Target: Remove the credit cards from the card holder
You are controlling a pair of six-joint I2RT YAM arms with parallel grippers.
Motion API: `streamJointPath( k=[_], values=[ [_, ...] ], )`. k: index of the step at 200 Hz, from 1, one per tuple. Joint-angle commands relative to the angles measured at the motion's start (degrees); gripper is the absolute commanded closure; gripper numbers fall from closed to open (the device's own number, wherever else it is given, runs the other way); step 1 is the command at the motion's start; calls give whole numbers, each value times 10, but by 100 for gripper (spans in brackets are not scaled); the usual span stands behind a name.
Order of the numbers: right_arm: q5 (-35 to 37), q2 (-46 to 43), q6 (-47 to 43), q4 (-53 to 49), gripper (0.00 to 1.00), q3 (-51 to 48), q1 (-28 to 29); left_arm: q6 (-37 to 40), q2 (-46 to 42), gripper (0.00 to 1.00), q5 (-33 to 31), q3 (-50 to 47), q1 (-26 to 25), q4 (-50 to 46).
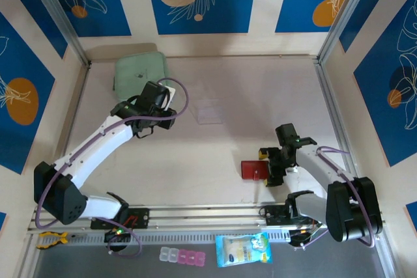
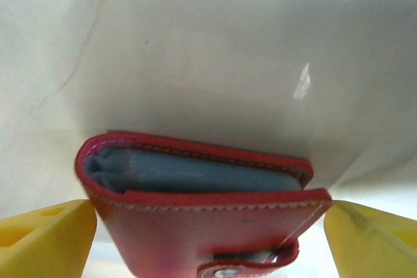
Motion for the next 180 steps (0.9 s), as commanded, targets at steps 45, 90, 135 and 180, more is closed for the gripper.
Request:
streamJointPath(
  k=[45, 90, 135, 180],
  values=[
    [10, 27, -22, 0, 17, 11, 2, 17, -16, 61, -26, -15, 8, 19],
    [25, 15, -32, 6, 26, 8, 4, 19, -16, 61, -24, -21, 8, 29],
    [41, 27, -80, 7, 28, 33, 18, 14, -13, 60, -16, -23, 8, 34],
    [65, 73, -173, 22, 29, 78, 57, -9, 1, 60, -2, -21, 9, 40]
  ],
)
